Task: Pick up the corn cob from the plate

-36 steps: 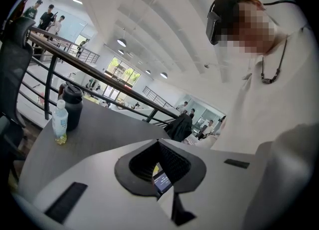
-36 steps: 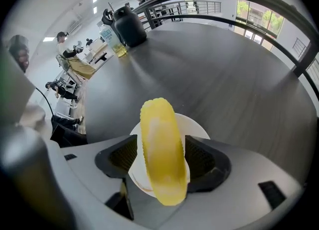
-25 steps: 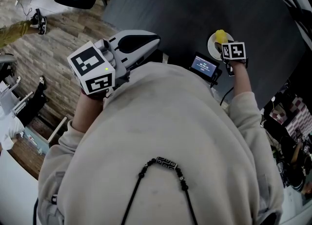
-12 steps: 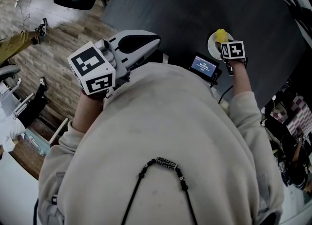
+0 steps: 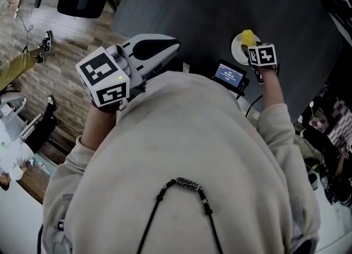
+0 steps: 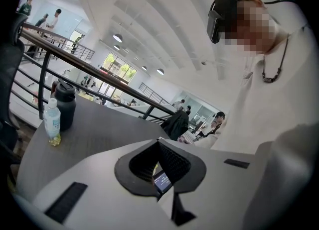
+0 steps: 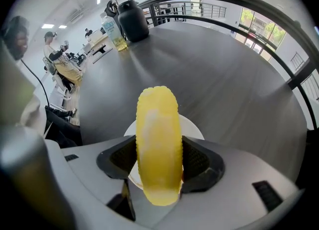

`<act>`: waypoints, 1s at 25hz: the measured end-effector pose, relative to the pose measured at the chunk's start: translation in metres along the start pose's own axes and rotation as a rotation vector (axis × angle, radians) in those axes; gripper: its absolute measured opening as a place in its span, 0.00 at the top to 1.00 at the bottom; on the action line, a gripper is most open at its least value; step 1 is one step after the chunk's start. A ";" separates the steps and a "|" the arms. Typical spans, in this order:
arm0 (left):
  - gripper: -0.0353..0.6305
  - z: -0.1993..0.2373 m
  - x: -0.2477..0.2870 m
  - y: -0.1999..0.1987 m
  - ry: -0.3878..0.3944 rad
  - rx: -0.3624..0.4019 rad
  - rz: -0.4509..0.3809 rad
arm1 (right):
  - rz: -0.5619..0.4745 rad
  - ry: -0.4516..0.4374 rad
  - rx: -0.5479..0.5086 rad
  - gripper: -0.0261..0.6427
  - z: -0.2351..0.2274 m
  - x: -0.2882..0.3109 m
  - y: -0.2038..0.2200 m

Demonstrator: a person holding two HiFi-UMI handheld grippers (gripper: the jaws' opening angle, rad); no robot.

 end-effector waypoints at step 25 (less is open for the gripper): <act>0.95 0.010 0.051 -0.037 0.311 0.132 0.100 | -0.394 -0.110 0.303 0.57 0.019 -0.119 0.013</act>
Point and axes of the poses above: the fingertips, and each gripper's own axes: x forward along the fingers, z to its left, y out of its underside, the point moved 9 cm from there along -x, backward along the fingers, and after that the axes turned 15 degrees about x, right-handed, at the moved point
